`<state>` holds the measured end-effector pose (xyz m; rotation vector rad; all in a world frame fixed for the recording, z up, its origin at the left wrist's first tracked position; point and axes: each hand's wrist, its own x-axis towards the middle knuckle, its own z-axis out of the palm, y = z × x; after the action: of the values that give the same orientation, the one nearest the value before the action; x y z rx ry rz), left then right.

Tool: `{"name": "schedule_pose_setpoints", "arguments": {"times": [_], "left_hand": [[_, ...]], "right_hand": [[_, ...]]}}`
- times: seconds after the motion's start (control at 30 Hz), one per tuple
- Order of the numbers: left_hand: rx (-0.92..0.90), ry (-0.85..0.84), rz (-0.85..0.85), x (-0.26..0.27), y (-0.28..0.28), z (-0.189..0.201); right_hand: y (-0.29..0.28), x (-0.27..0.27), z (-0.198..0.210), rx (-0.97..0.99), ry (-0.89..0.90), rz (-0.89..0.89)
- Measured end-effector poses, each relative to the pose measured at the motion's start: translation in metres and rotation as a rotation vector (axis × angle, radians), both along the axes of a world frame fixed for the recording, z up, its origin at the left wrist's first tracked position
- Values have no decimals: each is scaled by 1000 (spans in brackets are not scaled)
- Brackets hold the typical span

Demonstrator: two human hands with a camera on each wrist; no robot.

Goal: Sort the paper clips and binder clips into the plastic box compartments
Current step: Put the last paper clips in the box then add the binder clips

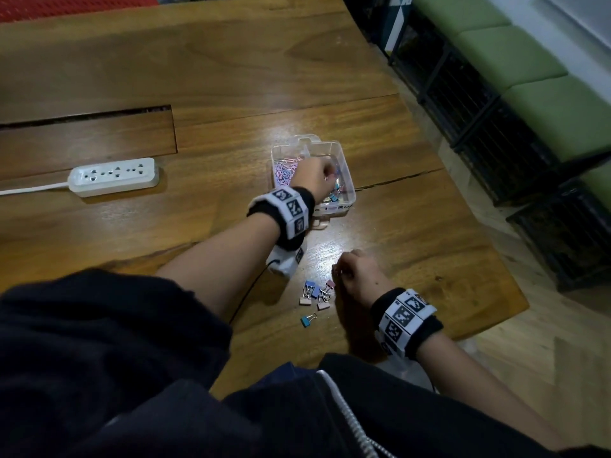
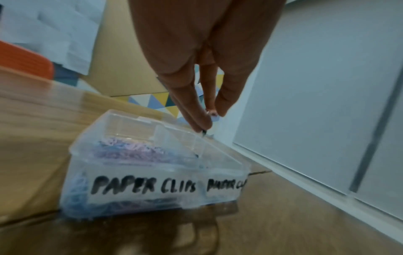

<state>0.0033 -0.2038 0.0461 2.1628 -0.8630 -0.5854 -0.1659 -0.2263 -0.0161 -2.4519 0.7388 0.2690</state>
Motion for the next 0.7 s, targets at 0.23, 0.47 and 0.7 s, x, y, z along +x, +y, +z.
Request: {"name": "schedule_pose_setpoints", "arguments": {"times": [0.23,0.47,0.7], "left_hand": [[119,-93,-213,-12,33,-17],[481,-188,-824,-63,110,-36],[462,-331,-708,-83,121,-53]], "right_hand": [[-1,6,4,64,54,33],[0,7,8,-10,83,113],[-24,26,36,51,150,55]]}}
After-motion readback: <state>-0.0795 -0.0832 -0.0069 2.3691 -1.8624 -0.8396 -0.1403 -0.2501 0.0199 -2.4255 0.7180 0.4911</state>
